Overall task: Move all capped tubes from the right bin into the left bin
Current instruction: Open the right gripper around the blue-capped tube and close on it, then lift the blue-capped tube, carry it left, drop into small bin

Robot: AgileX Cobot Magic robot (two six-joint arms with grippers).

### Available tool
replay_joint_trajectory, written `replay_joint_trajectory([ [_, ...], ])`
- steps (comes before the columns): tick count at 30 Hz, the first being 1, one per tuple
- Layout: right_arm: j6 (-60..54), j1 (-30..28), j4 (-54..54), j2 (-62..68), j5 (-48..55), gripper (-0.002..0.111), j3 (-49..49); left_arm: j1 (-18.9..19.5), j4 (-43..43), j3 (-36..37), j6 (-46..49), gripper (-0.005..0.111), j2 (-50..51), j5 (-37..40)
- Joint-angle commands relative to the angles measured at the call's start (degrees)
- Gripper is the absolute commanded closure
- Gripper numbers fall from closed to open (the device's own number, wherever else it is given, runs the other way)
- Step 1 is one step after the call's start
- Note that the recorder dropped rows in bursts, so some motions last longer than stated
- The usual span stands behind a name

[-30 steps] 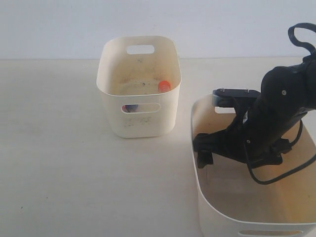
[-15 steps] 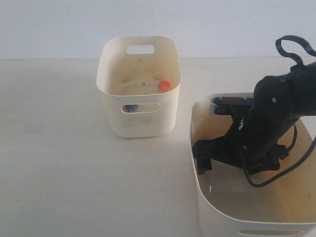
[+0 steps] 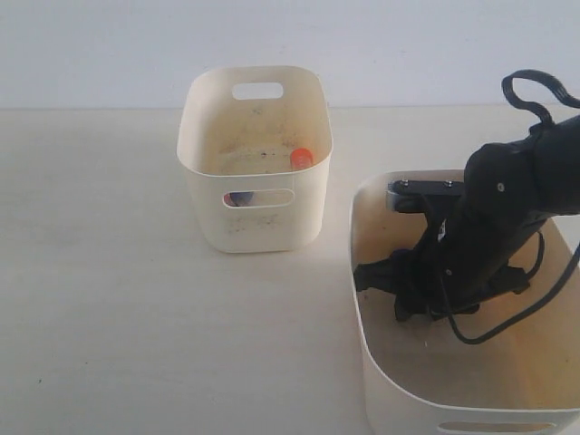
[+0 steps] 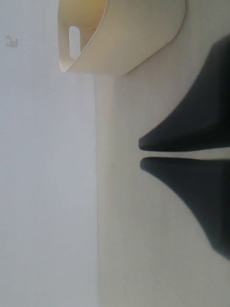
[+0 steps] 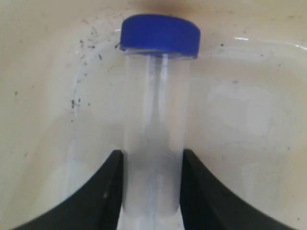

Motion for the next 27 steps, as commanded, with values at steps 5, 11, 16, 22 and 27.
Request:
replay_joint_trajectory([
  [5, -0.19, 0.15, 0.93, -3.22, -0.55, 0.108, 0.06, -0.41, -0.19, -0.12, -0.24, 0.103, 0.23, -0.38],
  [11, -0.23, 0.15, -0.62, -4.11, 2.07, 0.108, 0.06, -0.41, -0.19, -0.12, -0.24, 0.103, 0.23, -0.38],
  [16, -0.23, 0.15, -1.88, -7.43, 3.27, 0.108, 0.06, -0.41, -0.19, -0.12, -0.24, 0.103, 0.23, -0.38],
  [22, -0.23, 0.15, -1.88, -14.71, 3.75, 0.108, 0.06, -0.41, -0.19, -0.12, -0.24, 0.103, 0.23, -0.38],
  [27, -0.23, 0.15, -1.88, -20.85, 0.96, 0.108, -0.35, -0.41, -0.19, -0.12, -0.24, 0.103, 0.23, -0.38],
])
